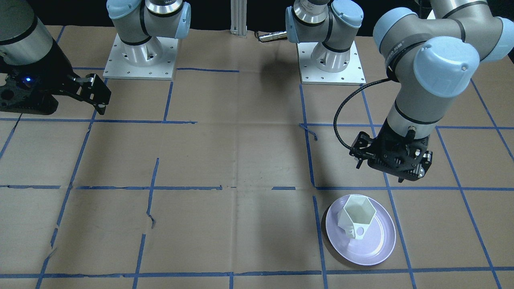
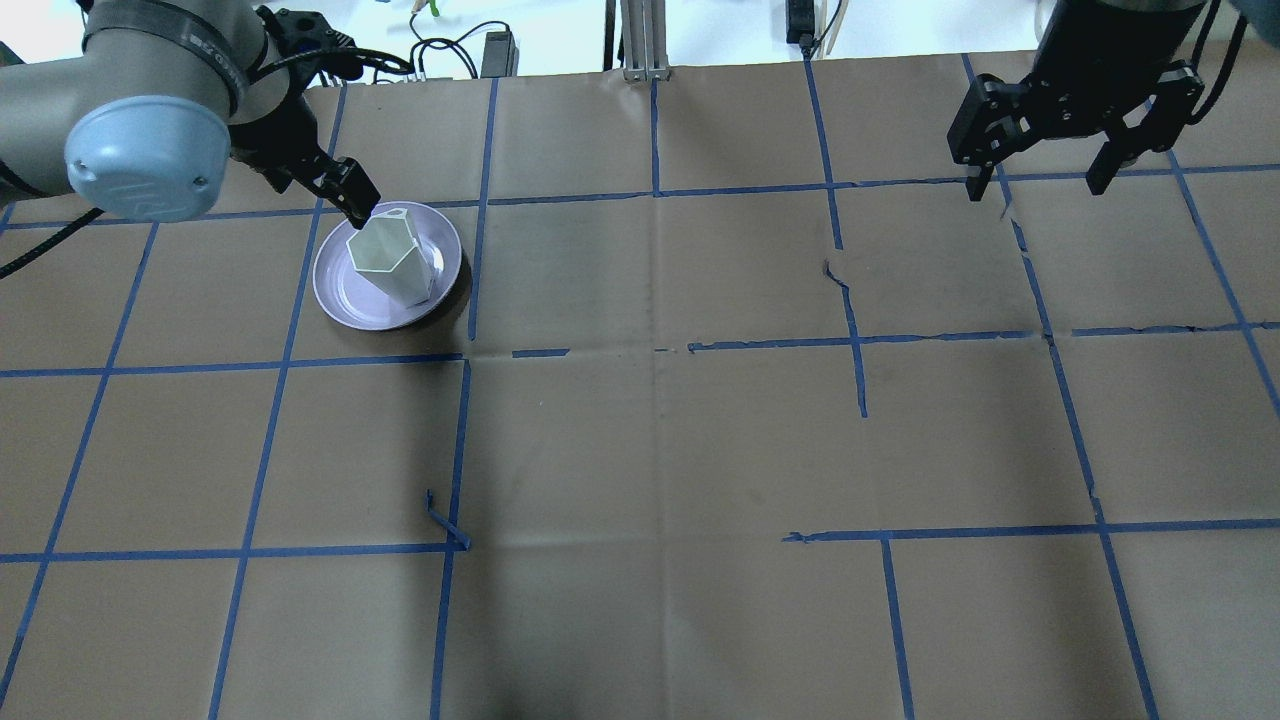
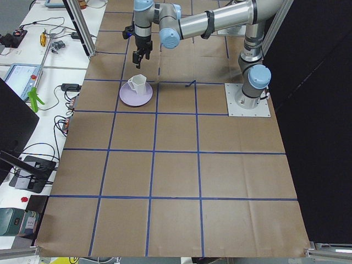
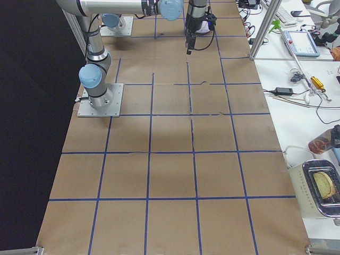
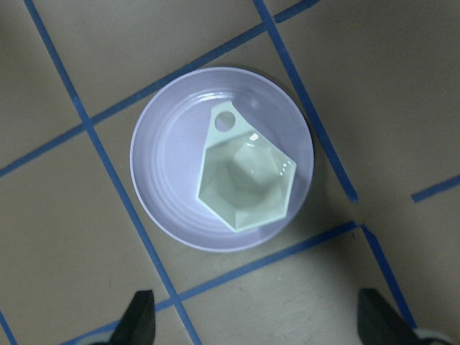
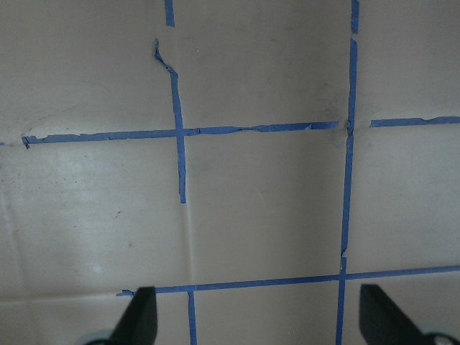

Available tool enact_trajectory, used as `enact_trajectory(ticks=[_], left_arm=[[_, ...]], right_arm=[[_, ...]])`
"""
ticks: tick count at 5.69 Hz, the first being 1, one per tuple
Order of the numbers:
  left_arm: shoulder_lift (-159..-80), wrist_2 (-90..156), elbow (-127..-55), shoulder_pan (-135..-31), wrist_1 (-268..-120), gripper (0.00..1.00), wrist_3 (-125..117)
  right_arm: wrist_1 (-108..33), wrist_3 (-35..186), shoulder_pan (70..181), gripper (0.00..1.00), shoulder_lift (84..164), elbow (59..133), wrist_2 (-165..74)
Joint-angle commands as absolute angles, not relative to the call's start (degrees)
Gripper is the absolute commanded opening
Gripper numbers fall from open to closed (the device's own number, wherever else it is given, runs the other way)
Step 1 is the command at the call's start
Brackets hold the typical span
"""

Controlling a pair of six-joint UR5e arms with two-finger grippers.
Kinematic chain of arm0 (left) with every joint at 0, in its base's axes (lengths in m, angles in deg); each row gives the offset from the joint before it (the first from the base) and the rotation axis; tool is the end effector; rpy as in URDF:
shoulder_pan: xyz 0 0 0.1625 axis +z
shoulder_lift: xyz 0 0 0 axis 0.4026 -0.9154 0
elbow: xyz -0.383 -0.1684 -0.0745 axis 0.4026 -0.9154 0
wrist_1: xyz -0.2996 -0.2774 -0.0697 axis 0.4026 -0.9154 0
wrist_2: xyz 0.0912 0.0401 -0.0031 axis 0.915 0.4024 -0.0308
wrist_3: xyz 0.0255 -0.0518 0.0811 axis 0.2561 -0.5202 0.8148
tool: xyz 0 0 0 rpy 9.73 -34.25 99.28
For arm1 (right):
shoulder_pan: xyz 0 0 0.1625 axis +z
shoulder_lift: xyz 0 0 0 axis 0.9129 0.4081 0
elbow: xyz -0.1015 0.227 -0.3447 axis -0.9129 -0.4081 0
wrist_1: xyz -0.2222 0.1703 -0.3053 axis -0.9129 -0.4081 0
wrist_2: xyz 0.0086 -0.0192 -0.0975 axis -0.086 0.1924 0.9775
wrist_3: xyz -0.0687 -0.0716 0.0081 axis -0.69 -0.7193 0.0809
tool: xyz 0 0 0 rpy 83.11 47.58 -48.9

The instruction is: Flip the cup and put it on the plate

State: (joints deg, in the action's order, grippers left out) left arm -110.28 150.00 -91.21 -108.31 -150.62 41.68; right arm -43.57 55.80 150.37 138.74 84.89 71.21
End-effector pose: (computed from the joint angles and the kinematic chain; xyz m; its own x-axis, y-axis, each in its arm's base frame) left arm -0.0694 -0.5786 0.4163 -0.8988 0.4172 -0.1350 0.4260 0.9037 -0.0439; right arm 0.0757 -0.5331 0.4970 -0.9975 0.0346 0.0608 0.0398 0.9955 0.0865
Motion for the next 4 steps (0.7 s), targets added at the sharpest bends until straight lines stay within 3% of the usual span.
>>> enact_trajectory(ticks=[1,4], left_arm=[[-102.9,149.4,-91.3,-108.6,-159.0,0.99,32.9],[-98.5,143.4,-90.2,-109.8,-166.2,1.0,14.5]], right_arm=[[-43.6,55.8,150.4,1.0,138.7,84.9,71.2],[-43.6,55.8,150.4,1.0,138.7,84.9,71.2]])
